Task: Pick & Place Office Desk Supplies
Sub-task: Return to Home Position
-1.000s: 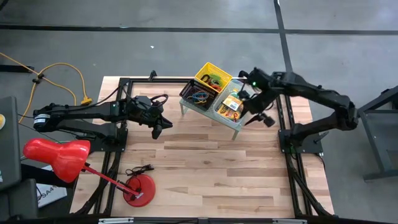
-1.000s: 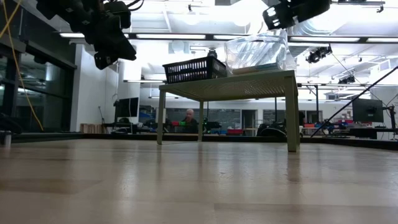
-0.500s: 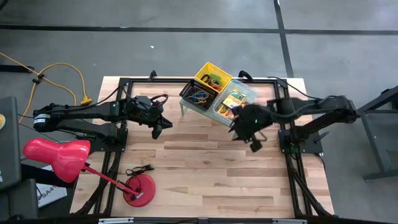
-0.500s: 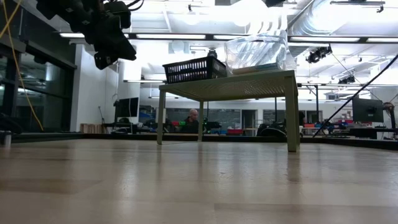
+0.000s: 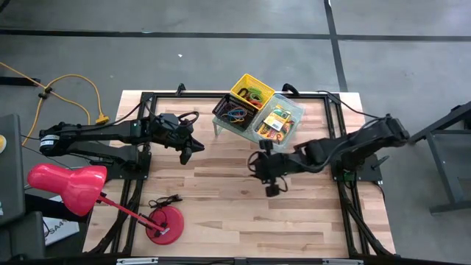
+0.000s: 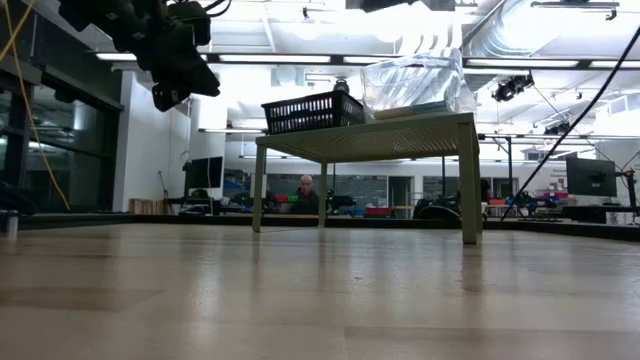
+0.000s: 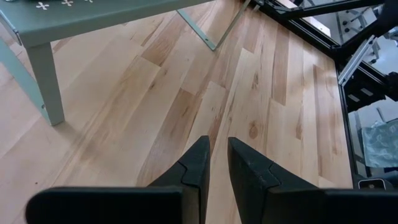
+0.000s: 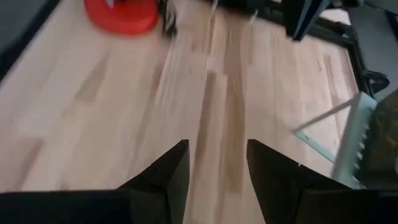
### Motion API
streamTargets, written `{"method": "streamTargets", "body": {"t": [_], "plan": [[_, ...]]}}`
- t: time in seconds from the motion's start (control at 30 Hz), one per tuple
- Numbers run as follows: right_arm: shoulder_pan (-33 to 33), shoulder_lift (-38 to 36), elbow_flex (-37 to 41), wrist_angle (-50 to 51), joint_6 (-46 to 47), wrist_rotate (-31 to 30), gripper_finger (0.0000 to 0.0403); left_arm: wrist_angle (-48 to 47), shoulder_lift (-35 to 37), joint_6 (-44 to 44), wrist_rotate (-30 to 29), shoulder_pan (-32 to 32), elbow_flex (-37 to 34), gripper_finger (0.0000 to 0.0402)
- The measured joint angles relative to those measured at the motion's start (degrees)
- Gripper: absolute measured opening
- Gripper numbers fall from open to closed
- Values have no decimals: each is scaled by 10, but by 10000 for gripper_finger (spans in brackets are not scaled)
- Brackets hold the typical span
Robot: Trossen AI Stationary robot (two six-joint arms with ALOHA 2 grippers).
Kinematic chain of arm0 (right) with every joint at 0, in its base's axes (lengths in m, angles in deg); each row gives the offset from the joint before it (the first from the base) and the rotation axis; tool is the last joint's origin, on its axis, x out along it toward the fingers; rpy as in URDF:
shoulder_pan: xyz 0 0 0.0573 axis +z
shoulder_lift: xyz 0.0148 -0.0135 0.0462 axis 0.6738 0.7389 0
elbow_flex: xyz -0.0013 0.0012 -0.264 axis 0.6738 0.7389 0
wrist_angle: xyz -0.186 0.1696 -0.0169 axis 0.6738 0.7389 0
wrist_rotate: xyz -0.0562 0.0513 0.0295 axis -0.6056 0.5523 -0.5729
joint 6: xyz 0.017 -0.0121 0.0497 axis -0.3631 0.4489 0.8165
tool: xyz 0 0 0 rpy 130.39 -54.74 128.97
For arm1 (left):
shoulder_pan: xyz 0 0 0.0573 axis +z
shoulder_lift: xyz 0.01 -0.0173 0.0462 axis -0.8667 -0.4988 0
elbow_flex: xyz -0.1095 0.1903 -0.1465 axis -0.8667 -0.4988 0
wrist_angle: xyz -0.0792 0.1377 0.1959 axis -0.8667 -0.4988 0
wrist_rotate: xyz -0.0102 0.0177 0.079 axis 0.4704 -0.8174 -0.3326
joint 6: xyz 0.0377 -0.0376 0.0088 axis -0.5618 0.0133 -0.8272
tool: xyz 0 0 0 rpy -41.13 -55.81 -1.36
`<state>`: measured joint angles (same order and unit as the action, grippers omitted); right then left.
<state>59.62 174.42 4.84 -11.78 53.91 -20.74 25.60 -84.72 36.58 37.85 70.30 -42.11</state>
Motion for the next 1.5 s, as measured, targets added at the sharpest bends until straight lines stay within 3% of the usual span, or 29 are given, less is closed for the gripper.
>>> {"method": "streamTargets", "body": {"t": [0.3, 0.7, 1.1, 1.5], "plan": [[0, 37, 0, -96, 30, 29, 148, -1, 0, 0, 0, 0, 0, 52], [5, 38, 11, -197, 57, 179, 148, -1, 0, 0, 0, 0, 0, 52], [7, 38, 238, -541, 71, 173, 148, -1, 0, 0, 0, 0, 0, 52], [-1, 38, 423, -764, 93, 168, 148, -1, 0, 0, 0, 0, 0, 52]]}}
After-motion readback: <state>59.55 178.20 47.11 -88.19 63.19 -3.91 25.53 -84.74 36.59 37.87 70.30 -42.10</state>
